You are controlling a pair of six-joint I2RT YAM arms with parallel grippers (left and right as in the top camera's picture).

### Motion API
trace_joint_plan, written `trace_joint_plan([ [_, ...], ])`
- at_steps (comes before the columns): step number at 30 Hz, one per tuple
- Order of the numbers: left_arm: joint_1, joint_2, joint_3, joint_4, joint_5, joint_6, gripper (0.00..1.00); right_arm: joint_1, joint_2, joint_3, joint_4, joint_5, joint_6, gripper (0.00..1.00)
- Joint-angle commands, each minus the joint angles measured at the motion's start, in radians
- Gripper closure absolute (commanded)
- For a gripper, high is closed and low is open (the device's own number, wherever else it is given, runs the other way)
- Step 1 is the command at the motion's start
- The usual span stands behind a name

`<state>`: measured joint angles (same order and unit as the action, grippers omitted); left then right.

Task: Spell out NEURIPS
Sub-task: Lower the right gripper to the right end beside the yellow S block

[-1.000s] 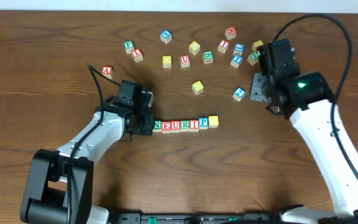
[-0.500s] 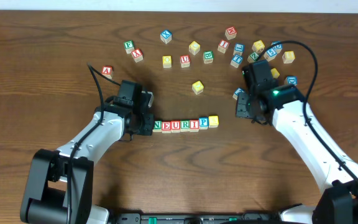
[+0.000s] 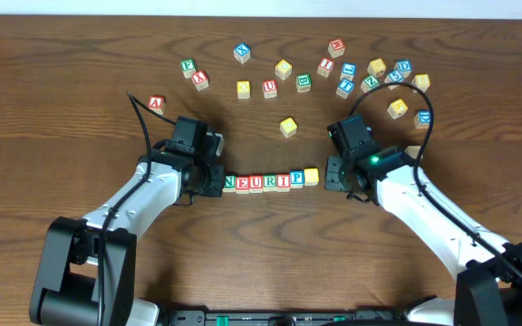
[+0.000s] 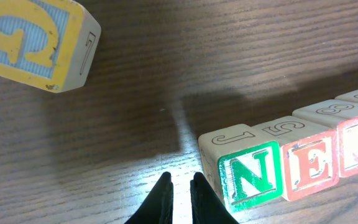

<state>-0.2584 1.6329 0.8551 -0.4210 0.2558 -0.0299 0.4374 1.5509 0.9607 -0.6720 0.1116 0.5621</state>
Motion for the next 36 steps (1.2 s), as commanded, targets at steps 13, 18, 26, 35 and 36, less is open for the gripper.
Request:
trace_joint_plan([
  [13, -0.003, 0.013, 0.022, -0.003, -0.013, -0.013, 0.88, 0.01, 0.01, -0.034, 0.057, 0.008, 0.038, 0.71],
  [18, -0.003, 0.014, 0.022, -0.003, -0.013, -0.013, 0.89, 0.01, 0.042, -0.047, 0.089, 0.009, 0.057, 0.81],
  [26, -0.003, 0.013, 0.022, -0.003, -0.014, -0.013, 0.89, 0.01, 0.089, -0.047, 0.136, 0.005, 0.073, 0.85],
  [35, -0.003, 0.014, 0.022, -0.003, -0.014, -0.013, 0.89, 0.01, 0.132, -0.047, 0.153, 0.005, 0.073, 0.88],
  [36, -0.003, 0.014, 0.022, -0.003, -0.014, -0.013, 0.89, 0.01, 0.144, -0.047, 0.157, 0.005, 0.073, 0.89],
])
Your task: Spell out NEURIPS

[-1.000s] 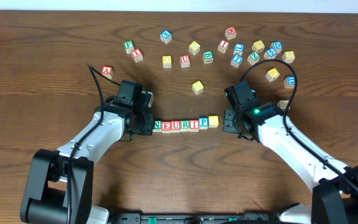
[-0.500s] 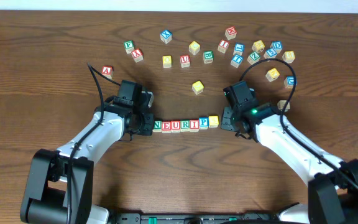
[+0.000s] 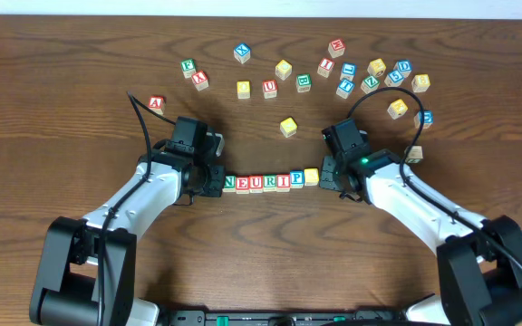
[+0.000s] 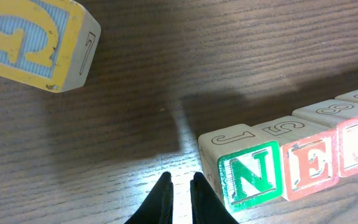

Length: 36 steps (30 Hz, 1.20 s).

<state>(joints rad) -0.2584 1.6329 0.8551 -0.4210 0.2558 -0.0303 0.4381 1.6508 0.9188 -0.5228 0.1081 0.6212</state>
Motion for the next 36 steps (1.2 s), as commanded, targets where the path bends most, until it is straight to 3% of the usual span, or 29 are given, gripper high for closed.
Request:
trace_joint_plan([
  [1, -0.003, 0.013, 0.022, -0.003, -0.014, -0.012, 0.89, 0.009, 0.053, -0.005, 0.011, 0.008, 0.014, 0.9],
  [9, -0.003, 0.014, 0.022, -0.003, -0.014, -0.012, 0.89, 0.009, 0.102, -0.005, 0.03, -0.013, 0.014, 0.94],
  [18, -0.003, 0.014, 0.022, -0.003, -0.014, -0.009, 0.89, 0.009, 0.101, -0.005, 0.05, -0.013, 0.005, 0.92],
  [36, -0.003, 0.014, 0.022, -0.002, -0.013, -0.009, 0.89, 0.009, 0.101, 0.006, 0.097, -0.092, -0.169, 0.93],
])
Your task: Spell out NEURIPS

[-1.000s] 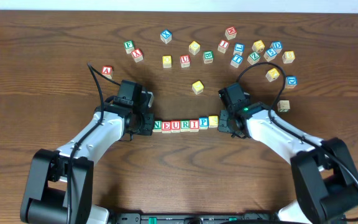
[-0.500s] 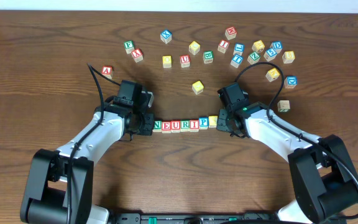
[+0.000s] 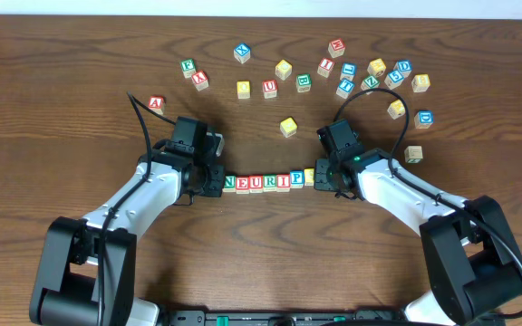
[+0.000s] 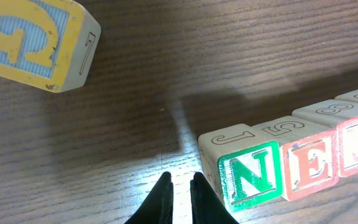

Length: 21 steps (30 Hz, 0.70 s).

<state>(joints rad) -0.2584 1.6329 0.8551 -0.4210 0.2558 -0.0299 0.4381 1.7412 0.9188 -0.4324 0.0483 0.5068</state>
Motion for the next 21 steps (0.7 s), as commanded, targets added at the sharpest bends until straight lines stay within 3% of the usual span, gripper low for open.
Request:
trace_joint_plan([
  [1, -0.003, 0.014, 0.022, -0.002, -0.013, -0.009, 0.89, 0.009, 0.011, 0.008, 0.007, -0.036, -0.06, 0.93],
  [21, -0.003, 0.014, 0.022, -0.002, -0.013, -0.009, 0.89, 0.009, 0.011, 0.011, 0.022, -0.13, -0.166, 0.95],
])
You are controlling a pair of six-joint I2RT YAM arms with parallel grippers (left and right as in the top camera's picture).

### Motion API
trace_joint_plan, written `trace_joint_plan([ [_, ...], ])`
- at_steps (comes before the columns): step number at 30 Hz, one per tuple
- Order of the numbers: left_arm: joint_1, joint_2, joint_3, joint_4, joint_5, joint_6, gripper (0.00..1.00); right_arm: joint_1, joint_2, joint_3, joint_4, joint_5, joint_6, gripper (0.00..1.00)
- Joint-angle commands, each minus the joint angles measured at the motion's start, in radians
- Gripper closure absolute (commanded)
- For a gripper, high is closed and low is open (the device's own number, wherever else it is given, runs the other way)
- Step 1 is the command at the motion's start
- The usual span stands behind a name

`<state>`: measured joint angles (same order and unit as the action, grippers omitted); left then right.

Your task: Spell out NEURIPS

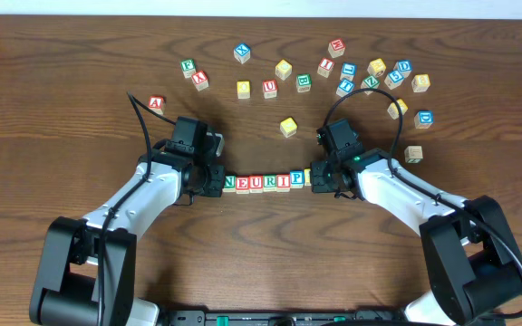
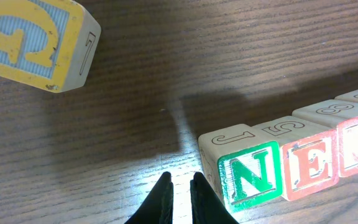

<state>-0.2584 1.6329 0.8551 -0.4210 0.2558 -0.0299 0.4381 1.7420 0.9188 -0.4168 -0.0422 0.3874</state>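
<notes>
A row of letter blocks [image 1: 263,182] reads N, E, U, R, I, P across the table's middle. My left gripper [image 1: 219,182] rests at the row's left end, beside the green N block [image 2: 250,177]. In the left wrist view that gripper [image 2: 180,186] is shut with nothing between its tips, and the red E block [image 2: 312,168] follows the N. My right gripper [image 1: 316,177] is at the row's right end, over a yellow block [image 1: 307,175] that touches the P [image 1: 295,179]. Only a sliver of that block shows. The right jaws are hidden from above.
Several loose letter blocks [image 1: 347,72] lie scattered along the back of the table. Single blocks sit closer: a yellow one [image 1: 287,126], a red one [image 1: 156,103] and a pale one [image 1: 412,153]. A yellow and blue G block [image 2: 30,40] lies beyond the left gripper.
My right gripper has moved a little left and now covers most of the yellow block, which sits tight against the P. The left arm has not moved.
The right gripper was to the right of the yellow block, which sat a small gap off the P. At each later moment it stood further left, reaching the block. Now it is over the block, which touches the P. The left gripper stayed shut beside the N throughout.
</notes>
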Motion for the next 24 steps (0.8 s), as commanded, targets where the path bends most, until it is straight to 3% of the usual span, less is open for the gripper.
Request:
trace_joint_plan([
  [1, -0.003, 0.014, 0.022, -0.002, -0.013, -0.009, 0.89, 0.009, 0.01, 0.011, 0.006, -0.04, -0.049, 0.95],
  [16, -0.003, 0.014, 0.022, 0.0, -0.013, -0.01, 0.89, 0.009, 0.01, 0.011, 0.013, -0.077, -0.09, 0.96],
  [24, -0.003, 0.014, 0.022, 0.0, -0.013, -0.009, 0.89, 0.009, 0.01, 0.01, 0.002, -0.012, -0.044, 0.95],
])
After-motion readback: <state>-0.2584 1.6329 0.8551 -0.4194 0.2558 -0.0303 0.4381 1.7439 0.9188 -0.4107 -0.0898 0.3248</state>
